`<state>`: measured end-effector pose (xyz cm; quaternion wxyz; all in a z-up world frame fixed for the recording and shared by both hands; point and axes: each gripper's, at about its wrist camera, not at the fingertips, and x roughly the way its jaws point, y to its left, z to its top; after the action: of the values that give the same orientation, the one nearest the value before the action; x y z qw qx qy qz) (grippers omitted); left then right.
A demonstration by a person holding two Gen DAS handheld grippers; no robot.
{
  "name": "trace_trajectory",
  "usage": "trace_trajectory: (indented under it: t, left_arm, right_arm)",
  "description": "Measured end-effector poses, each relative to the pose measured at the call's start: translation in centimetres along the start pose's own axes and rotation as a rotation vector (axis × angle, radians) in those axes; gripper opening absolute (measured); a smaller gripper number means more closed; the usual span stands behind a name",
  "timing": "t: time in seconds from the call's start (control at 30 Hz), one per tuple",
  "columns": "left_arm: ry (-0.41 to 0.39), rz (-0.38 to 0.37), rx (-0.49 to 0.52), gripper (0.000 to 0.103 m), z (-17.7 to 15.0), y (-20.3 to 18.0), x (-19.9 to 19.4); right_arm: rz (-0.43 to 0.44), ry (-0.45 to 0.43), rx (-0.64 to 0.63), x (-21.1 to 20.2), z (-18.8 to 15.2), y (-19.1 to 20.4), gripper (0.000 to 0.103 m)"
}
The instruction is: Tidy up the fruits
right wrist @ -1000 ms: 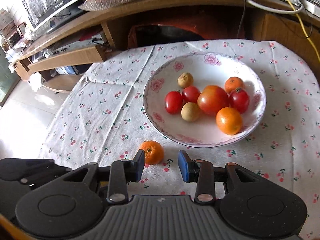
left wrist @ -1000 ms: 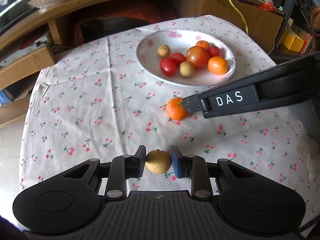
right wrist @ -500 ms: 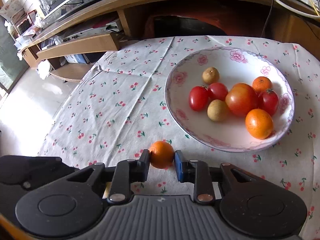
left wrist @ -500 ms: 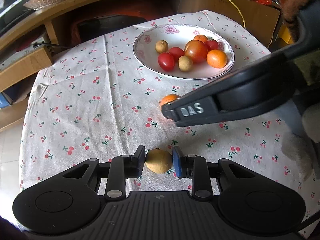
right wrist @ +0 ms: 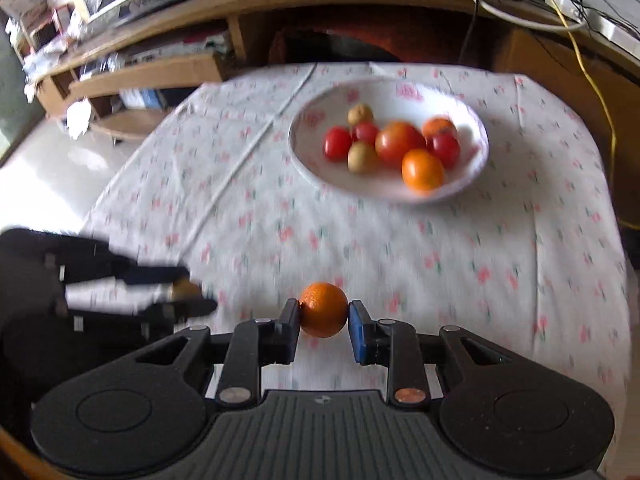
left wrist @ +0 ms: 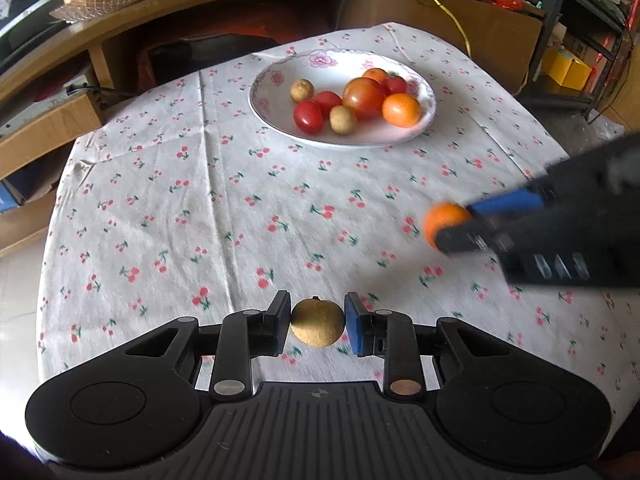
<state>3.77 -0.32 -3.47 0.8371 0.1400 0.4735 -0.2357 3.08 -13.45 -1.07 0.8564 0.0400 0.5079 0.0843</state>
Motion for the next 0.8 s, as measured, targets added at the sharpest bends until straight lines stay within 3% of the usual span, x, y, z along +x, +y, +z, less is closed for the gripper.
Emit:
trace_trajectory:
  t: [0.2,0.47,0.8]
  left_arm:
    - [-0.010,-0.008,-0.014,0.037,-1.3,-0.2,-1.4]
    - [-0.005,-0.006,0.002,0.037,-2.6,-1.2,-2.1]
    - [0.031,0.009,0.034,0.039,-3.9,-1.8,-1.2]
  right_arm:
    - [-0.006,0.010,-0.026,-2.0,-3.6,0.7,0.027]
    - [-0.061,0.000,-0.067,-1.8,-4.8,1.2,0.027]
    - [-0.057,0.028,-0.099,-0.7,-5.6,1.2,0.028]
